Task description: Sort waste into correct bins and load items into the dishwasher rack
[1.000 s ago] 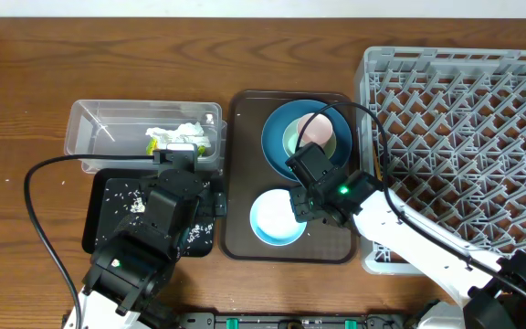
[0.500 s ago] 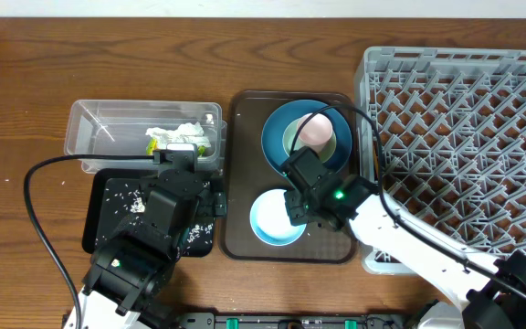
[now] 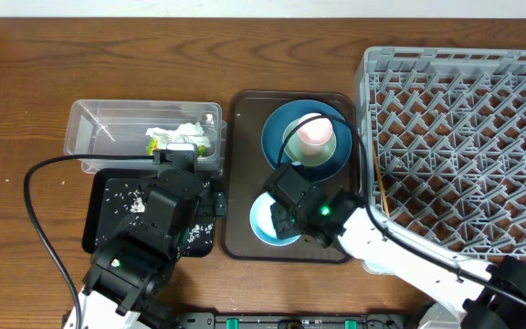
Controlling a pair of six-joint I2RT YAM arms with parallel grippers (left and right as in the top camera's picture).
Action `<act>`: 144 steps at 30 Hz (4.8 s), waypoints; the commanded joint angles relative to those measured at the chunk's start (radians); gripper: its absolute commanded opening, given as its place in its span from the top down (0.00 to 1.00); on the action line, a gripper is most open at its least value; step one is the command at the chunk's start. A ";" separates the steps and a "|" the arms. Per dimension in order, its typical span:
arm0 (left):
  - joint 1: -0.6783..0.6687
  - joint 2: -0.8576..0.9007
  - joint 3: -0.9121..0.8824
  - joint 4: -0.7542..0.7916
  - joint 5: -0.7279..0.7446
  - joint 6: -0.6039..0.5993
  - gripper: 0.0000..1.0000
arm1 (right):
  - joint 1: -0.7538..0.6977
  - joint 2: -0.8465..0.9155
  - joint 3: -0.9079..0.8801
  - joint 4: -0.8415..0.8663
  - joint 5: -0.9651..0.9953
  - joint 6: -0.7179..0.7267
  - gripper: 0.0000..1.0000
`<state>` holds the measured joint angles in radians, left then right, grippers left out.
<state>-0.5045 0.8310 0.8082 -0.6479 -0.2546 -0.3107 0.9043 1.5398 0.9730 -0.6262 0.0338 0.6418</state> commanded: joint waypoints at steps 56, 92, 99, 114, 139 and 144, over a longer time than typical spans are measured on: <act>0.004 -0.002 0.021 -0.002 -0.019 -0.009 0.09 | 0.063 0.002 -0.092 0.035 0.329 -0.010 0.57; 0.004 -0.002 0.021 -0.002 -0.019 -0.009 0.09 | -0.018 0.002 -0.152 0.109 0.246 -0.007 0.76; 0.004 -0.002 0.021 -0.002 -0.019 -0.009 0.09 | -0.018 0.002 -0.152 0.109 0.246 -0.007 0.88; 0.004 -0.002 0.021 -0.002 -0.019 -0.009 0.09 | -0.019 0.002 -0.152 0.110 0.239 -0.008 0.99; 0.004 -0.002 0.021 -0.002 -0.019 -0.009 0.09 | -0.074 -0.195 0.140 0.185 0.955 -0.716 0.99; 0.004 -0.002 0.021 -0.002 -0.019 -0.009 0.09 | -0.219 -0.191 0.140 0.466 1.043 -1.081 0.99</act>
<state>-0.5045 0.8310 0.8085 -0.6487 -0.2543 -0.3141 0.7555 1.3499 1.1011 -0.2234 0.9169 -0.1585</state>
